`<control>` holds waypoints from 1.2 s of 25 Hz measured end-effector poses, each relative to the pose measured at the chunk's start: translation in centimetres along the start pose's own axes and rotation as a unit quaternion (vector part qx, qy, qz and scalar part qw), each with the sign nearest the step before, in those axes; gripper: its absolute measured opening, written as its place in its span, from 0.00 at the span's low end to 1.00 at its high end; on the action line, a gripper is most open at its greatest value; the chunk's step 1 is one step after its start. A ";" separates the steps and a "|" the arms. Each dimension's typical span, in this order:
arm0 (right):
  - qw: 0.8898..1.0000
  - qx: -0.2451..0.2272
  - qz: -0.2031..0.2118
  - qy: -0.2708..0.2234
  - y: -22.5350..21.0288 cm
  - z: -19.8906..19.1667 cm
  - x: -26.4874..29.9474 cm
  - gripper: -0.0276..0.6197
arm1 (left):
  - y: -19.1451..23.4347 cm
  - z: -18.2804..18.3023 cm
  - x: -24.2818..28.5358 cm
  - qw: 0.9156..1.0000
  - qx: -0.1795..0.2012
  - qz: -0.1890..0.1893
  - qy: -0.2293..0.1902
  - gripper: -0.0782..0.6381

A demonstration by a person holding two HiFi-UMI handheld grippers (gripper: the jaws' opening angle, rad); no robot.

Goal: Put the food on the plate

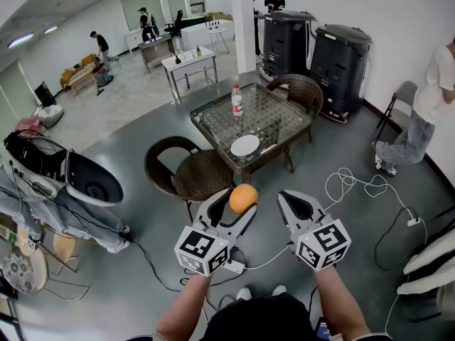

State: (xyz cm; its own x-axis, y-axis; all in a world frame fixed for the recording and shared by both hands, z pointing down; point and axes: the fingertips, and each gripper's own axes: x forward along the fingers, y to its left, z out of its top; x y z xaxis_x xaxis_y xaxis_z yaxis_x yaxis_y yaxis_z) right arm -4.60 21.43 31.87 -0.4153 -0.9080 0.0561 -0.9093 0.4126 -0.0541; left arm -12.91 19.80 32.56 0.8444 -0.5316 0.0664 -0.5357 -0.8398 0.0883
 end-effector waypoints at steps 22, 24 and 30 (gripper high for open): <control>1.000 0.017 0.019 -0.014 -3.1 0.5 -2.4 0.05 | -3.0 -0.1 2.5 1.000 0.005 0.019 0.010 0.51; 0.999 0.017 0.025 -0.016 -3.9 0.4 -2.8 0.05 | -3.4 -0.1 3.1 1.000 0.005 0.025 0.011 0.51; 0.999 0.022 0.048 -0.012 -6.5 -0.7 -3.6 0.05 | -4.5 -0.9 5.4 0.999 0.003 0.046 0.015 0.51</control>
State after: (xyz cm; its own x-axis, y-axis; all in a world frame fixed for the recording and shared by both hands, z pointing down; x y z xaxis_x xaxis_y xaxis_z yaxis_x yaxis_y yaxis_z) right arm 2.82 22.08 32.76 -0.4992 -0.8661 0.0251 -0.8632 0.4946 -0.1012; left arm -5.99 20.83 33.42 0.7911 -0.6026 0.1046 -0.6105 -0.7886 0.0741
